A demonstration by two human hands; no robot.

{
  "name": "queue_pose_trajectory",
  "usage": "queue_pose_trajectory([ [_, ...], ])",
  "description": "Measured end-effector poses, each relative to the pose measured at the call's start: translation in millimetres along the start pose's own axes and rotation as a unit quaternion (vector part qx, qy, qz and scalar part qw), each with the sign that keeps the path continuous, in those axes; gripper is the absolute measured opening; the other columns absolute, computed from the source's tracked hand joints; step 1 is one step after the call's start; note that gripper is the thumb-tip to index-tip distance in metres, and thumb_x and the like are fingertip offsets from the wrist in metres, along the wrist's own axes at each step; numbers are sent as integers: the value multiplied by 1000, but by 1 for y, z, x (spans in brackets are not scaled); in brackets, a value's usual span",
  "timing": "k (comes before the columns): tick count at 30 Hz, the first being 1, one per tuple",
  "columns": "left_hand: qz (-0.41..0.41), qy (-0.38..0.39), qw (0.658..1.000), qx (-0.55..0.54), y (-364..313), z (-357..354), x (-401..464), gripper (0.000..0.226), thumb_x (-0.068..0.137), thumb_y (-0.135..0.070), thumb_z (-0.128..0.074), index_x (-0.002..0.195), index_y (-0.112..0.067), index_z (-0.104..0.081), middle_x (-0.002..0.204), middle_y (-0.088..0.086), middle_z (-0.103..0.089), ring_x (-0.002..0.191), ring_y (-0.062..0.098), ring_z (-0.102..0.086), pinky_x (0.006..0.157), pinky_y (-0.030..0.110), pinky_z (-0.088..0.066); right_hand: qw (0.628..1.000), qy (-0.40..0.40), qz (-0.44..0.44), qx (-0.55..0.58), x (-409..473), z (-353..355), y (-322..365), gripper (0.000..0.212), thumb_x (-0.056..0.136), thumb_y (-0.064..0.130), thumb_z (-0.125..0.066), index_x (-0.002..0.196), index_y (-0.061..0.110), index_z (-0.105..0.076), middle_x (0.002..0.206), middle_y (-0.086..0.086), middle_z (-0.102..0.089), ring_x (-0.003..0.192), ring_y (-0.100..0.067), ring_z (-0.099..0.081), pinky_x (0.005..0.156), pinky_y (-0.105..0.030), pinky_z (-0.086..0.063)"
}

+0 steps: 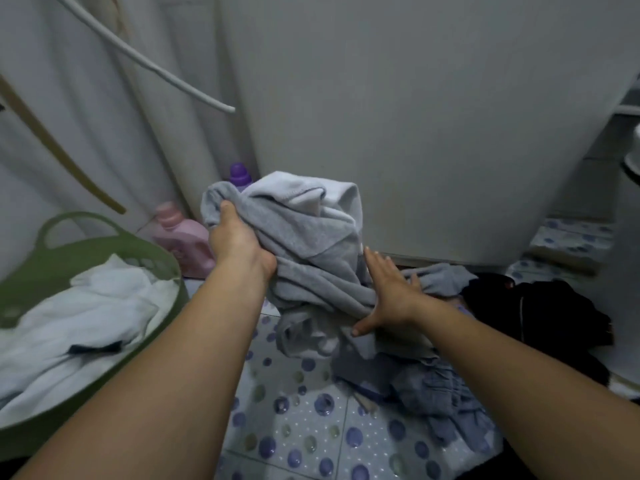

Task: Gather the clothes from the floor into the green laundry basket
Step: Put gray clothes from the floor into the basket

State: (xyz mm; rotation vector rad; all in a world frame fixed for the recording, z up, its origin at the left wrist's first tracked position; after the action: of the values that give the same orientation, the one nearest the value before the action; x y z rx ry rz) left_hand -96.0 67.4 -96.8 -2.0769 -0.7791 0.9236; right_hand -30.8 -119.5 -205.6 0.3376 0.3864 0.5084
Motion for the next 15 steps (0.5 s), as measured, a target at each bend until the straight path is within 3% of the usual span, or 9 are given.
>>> queue_pose_trajectory([
  [4,-30,-14,999,-12,-36,20,13,33,97,-35,-49,72,-14,-55,72,2,-61,65,13,-63,39,17,-46,999,-1,41,-4,18,-16,32,140,55,58,-80,146,30,23,159,7,18,148,-18,14,117,-60,-3],
  [6,-42,-14,998,-39,-51,29,16,31,98,-31,-49,71,-15,-56,69,1,-61,59,11,-64,36,16,-46,998,-11,50,41,29,-25,51,141,53,56,-81,146,31,23,160,8,13,149,-17,10,117,-60,-4],
  [8,-44,-18,997,-59,-63,37,16,34,98,-29,-49,67,-17,-55,67,1,-60,53,11,-61,37,18,-46,994,-26,52,90,38,-34,69,139,51,55,-80,145,36,21,161,6,2,149,-20,-3,117,-58,-13],
  [10,-37,-30,996,-72,-74,48,19,33,98,-32,-49,68,-18,-55,72,3,-62,60,13,-60,40,20,-48,989,-27,56,131,44,-41,89,133,53,55,-78,145,40,16,159,3,-15,145,-25,-22,114,-54,-25],
  [12,-38,-44,994,-91,-83,59,22,31,97,-31,-50,71,-16,-55,74,4,-62,64,14,-59,43,23,-49,990,-10,61,128,46,-46,106,116,60,54,-75,147,41,2,154,0,-27,139,-30,-31,110,-50,-31],
  [15,-46,-60,991,-112,-95,76,26,30,98,-30,-50,75,-12,-56,77,5,-63,67,16,-61,57,31,-55,996,2,47,70,50,-57,130,72,74,47,-67,138,34,-36,147,-5,-29,134,-32,-30,108,-46,-32],
])
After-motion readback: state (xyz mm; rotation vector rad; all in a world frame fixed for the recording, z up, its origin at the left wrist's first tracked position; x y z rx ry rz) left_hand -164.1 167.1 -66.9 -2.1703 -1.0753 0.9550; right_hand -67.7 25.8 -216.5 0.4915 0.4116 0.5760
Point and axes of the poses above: each hand's wrist, its own x-axis towards the middle knuckle, its own z-axis out of the back of the hand, y = z × x, the point moved 2 cm from there along x, towards the middle knuckle
